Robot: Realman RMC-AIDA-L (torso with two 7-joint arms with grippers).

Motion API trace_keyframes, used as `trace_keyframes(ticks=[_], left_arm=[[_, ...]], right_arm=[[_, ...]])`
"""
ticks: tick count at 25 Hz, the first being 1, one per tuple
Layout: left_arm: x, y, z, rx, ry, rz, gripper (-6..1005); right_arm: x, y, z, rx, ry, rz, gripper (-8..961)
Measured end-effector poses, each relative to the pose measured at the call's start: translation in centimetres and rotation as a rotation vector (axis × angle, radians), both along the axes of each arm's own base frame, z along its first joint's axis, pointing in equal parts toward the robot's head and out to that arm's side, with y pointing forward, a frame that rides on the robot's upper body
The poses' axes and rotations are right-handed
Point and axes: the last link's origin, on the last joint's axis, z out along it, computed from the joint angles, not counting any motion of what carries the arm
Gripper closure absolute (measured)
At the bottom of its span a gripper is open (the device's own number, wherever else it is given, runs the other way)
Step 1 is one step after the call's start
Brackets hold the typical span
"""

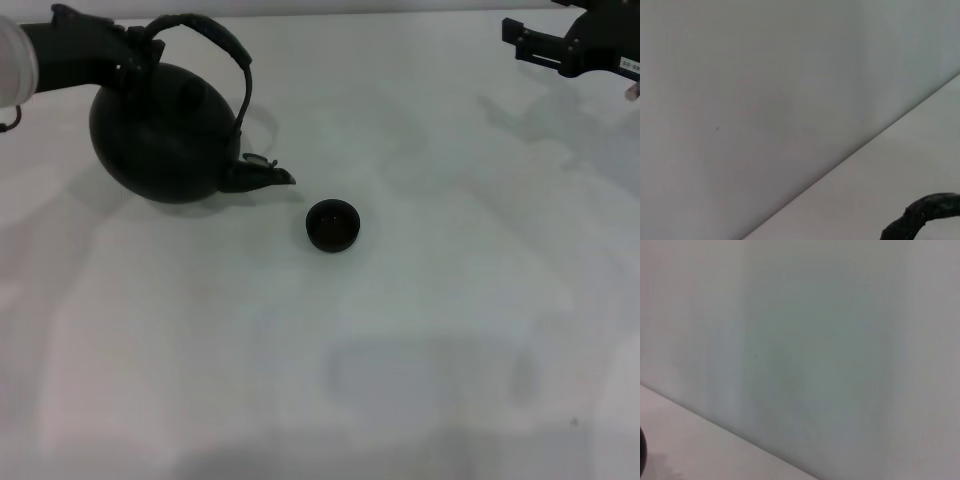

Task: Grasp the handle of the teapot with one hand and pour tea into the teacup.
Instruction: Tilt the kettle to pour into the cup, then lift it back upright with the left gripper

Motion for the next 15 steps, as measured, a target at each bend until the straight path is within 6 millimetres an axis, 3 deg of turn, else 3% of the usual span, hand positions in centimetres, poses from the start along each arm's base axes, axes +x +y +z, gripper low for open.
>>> trace_keyframes(ticks=[15], left_arm=[[4.1, 0.7, -1.7, -0.034, 0.163, -0.067, 845]], right_arm=[[0.6, -0.3, 0.5, 0.017, 0.003, -0.011, 107]])
